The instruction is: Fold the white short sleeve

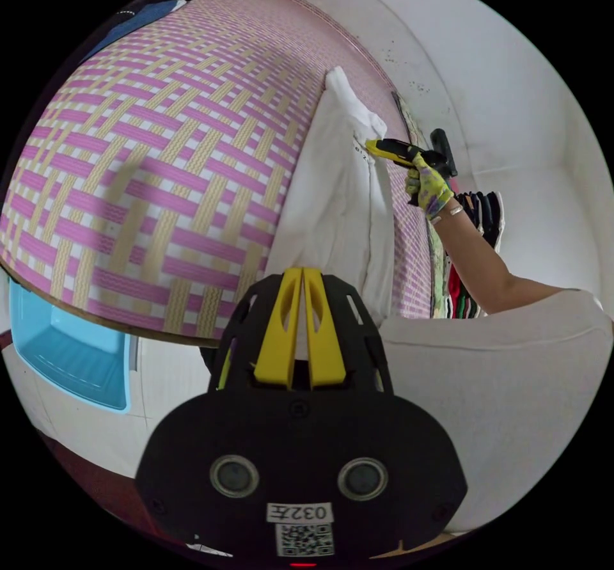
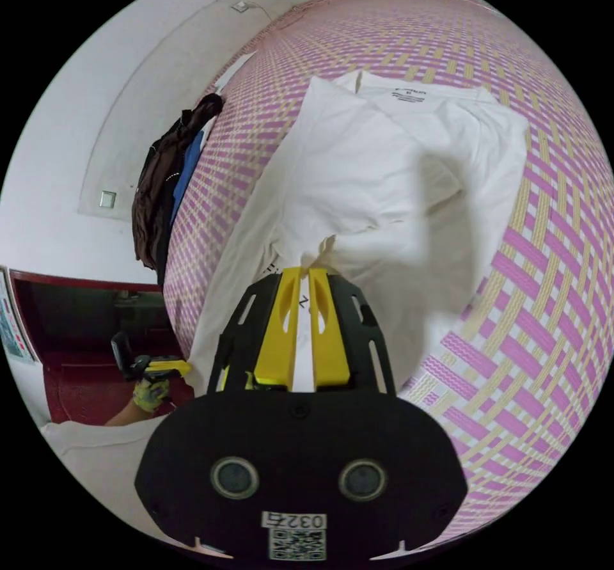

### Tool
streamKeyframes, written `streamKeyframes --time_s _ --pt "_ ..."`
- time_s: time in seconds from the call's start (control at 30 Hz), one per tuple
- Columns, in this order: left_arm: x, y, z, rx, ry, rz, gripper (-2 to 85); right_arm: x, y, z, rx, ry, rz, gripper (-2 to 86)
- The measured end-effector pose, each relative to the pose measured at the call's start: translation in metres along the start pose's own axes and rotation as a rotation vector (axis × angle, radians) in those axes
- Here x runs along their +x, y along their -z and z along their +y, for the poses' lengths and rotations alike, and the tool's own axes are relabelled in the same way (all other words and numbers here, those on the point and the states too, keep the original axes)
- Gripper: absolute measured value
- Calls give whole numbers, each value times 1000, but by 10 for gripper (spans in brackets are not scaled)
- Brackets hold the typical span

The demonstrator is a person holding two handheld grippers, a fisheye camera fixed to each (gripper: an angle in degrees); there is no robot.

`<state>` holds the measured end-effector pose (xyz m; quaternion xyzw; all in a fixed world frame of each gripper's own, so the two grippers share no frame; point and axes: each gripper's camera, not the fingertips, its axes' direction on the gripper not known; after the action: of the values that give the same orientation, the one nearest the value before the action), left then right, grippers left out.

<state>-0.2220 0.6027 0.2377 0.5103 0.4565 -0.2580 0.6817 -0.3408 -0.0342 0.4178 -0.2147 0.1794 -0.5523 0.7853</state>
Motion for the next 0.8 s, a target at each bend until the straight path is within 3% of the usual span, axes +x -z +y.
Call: streamKeyframes --time_s 0.2,0.3,0.47,0.8 --pt "2 11 16 41 24 -34 -9 2 35 32 90 -101 -112 23" --pt "-3 17 24 52 53 -73 -8 23 28 48 -27 -184 -142 51" --pt "-7 37 36 89 57 -134 8 11 68 119 89 -100 -212 50" --pt "-37 37 49 10 58 20 58 39 81 301 7 -207 -370 61"
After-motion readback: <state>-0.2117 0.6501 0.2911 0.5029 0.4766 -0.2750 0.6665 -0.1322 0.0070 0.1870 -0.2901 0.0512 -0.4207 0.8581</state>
